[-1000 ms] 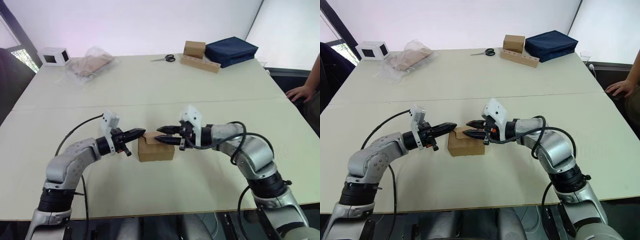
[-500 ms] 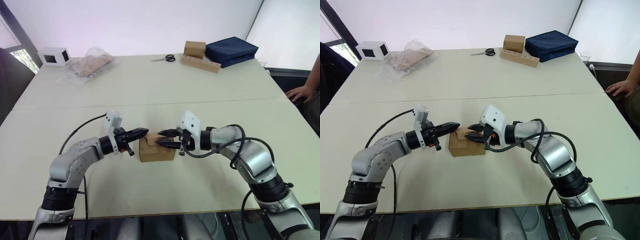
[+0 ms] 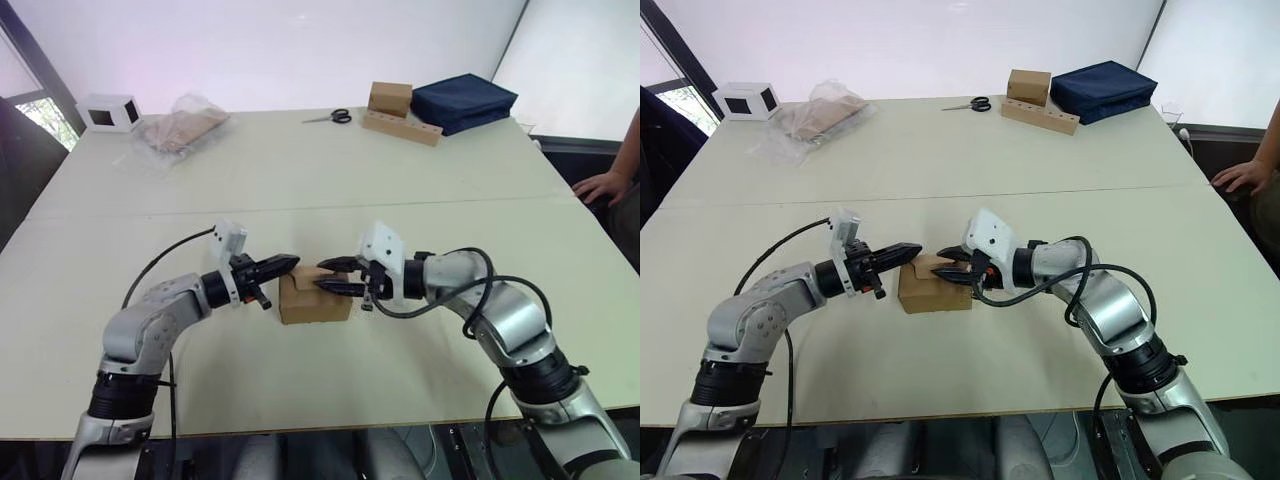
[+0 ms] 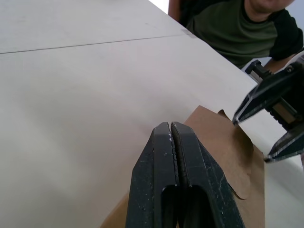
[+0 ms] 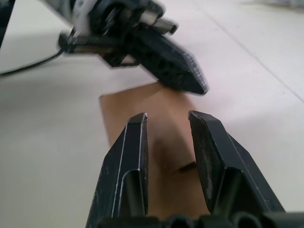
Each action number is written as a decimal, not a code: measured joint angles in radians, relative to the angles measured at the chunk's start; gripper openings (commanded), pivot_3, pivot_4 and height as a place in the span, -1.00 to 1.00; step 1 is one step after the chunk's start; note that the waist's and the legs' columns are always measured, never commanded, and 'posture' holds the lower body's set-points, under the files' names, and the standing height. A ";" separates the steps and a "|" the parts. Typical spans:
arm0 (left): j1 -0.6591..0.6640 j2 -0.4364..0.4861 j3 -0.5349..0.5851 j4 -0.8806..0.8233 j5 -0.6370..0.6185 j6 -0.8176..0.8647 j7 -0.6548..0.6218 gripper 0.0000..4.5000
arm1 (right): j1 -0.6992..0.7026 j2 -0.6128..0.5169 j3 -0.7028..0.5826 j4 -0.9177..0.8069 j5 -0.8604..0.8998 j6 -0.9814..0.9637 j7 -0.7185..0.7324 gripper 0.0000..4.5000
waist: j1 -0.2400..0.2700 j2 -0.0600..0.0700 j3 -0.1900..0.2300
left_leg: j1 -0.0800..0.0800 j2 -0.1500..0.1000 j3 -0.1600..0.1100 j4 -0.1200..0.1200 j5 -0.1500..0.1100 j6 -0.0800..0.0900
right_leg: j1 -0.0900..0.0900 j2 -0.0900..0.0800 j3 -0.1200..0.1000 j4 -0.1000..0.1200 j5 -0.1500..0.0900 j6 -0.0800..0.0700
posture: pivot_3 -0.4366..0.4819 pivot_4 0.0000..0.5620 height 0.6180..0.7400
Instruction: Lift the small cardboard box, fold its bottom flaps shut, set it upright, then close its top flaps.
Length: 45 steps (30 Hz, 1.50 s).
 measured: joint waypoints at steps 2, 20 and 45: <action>-0.008 0.000 -0.001 0.000 -0.001 0.008 0.000 -1.00 | 0.000 0.001 0.012 0.000 -0.016 0.005 -0.003 -0.39 | -0.001 0.000 0.000 | 0.000 0.000 0.000 0.000 0.000 0.000 | 0.000 0.000 0.000 0.000 0.000 0.000 | -0.05 -0.47 1.00; -0.022 -0.014 0.000 0.007 -0.006 0.032 0.016 -1.00 | -0.006 0.016 0.045 0.035 -0.126 -0.096 -0.041 -0.39 | 0.000 0.000 0.000 | 0.000 0.000 0.000 0.000 0.001 -0.001 | 0.000 0.000 0.000 0.000 0.000 0.000 | -0.05 -0.47 1.00; -0.037 0.021 0.004 0.058 0.008 0.003 -0.015 -1.00 | 0.012 0.012 0.023 -0.050 -0.113 -0.035 -0.017 -0.39 | 0.000 0.000 0.000 | 0.000 0.000 0.000 0.000 0.001 -0.001 | 0.000 0.000 0.000 0.000 0.000 0.000 | -0.05 -0.47 1.00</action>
